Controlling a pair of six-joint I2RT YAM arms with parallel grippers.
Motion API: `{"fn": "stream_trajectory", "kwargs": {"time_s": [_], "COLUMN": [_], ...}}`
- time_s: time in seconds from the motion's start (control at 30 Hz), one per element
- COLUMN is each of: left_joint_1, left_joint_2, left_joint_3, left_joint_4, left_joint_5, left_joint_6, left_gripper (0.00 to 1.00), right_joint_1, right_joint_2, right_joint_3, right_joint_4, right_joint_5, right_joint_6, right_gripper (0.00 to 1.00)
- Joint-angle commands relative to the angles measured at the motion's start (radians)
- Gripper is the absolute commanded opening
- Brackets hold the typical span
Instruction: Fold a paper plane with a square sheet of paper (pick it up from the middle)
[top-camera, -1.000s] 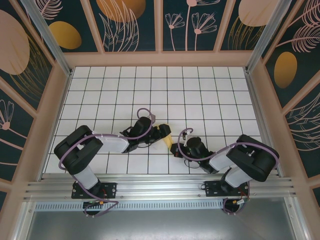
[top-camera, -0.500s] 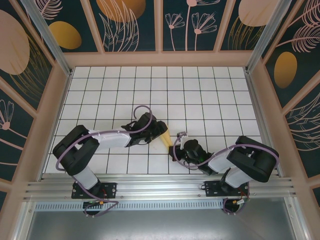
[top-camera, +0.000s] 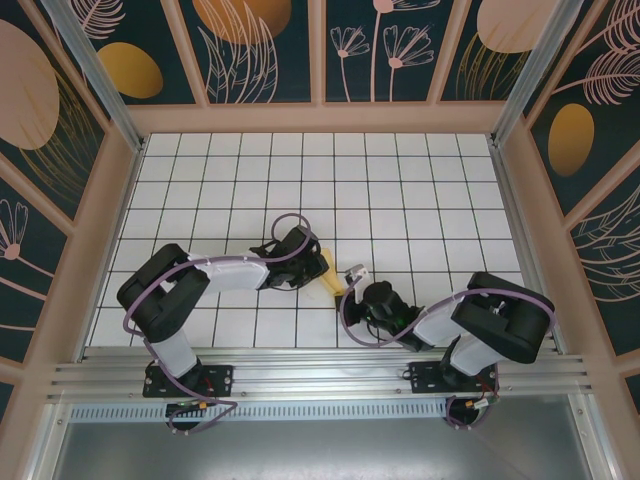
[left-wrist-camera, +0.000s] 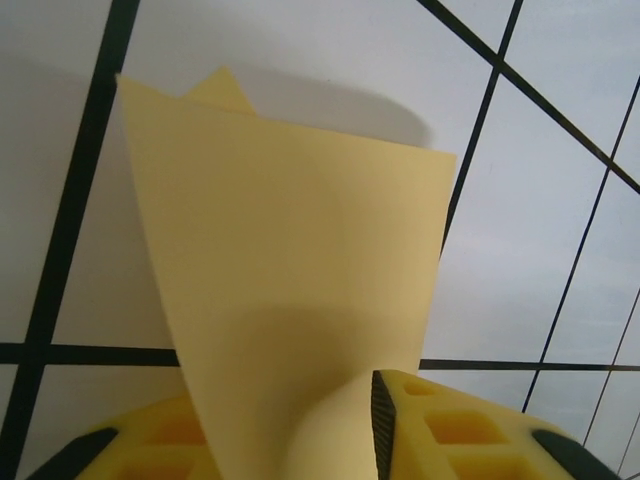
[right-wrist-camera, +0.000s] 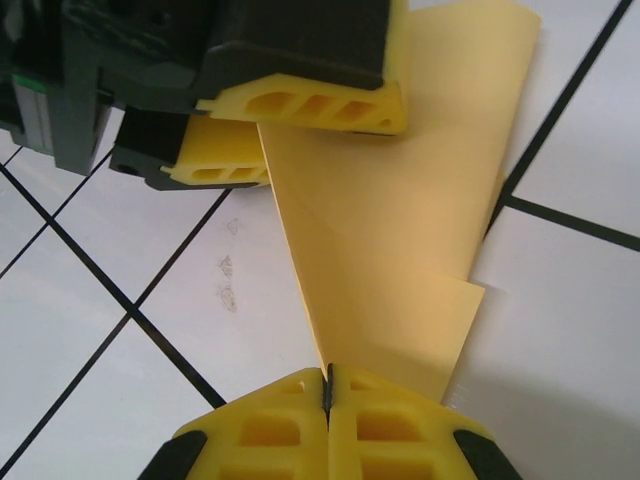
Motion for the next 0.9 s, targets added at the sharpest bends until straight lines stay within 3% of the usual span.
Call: {"fn": "stream_trajectory", "kwargs": {"time_s": [0.0, 0.27, 0.53, 0.87], "left_joint_1": [0.010, 0.011, 0.010, 0.011], "left_joint_2": [0.016, 0.007, 0.018, 0.026], "left_joint_3": [0.030, 0.034, 0.035, 0.044], "left_joint_4": [-0.045, -0.070, -0.059, -0.053], "left_joint_5": [0.016, 0.015, 0.035, 0.047], "left_joint_6": [0.002, 0.012, 0.019, 0.022], "left_gripper": [0.26, 0.19, 0.16, 0.13], "right_joint_1": [0.017, 0.069, 0.144, 0.191], "right_joint_2": [0.007, -0.019, 0.013, 0.099], "right_joint_3": [0.022, 0.079, 0.175, 0.251], "right_joint_4": [-0.002, -0.159, -0.305, -0.387], "right_joint_5": [0.024, 0.133, 0.318, 0.417], "right_joint_6": [-0.081, -0.191, -0.281, -0.329], "right_gripper": [0.07, 0.23, 0.25, 0.25]}}
